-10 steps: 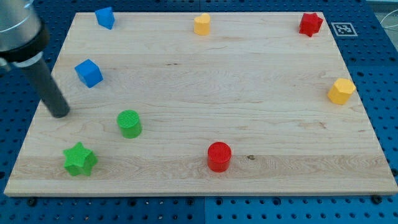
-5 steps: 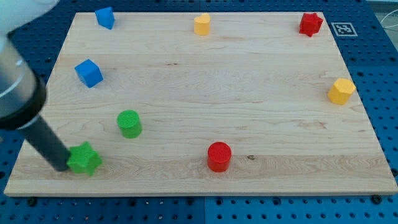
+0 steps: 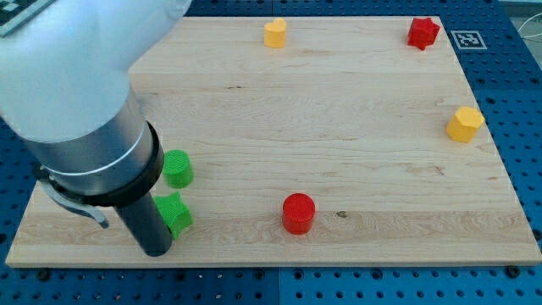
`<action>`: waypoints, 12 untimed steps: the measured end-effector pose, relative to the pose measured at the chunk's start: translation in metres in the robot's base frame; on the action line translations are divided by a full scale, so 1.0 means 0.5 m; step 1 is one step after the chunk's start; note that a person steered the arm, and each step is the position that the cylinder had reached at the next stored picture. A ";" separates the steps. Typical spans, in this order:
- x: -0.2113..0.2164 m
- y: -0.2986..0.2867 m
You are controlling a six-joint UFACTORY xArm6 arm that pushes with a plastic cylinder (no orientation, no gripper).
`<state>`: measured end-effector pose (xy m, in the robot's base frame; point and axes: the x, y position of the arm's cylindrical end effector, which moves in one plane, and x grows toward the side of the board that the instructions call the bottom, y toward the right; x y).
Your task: Push the green star closer to the green circle
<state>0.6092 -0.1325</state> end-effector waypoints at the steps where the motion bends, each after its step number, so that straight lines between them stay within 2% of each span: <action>1: 0.006 0.009; 3: 0.018 0.103; 5: 0.018 0.041; 7: -0.033 -0.053; 8: -0.063 -0.071; 9: -0.047 -0.070; 10: -0.015 -0.039; 12: -0.017 0.040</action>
<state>0.6009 -0.1123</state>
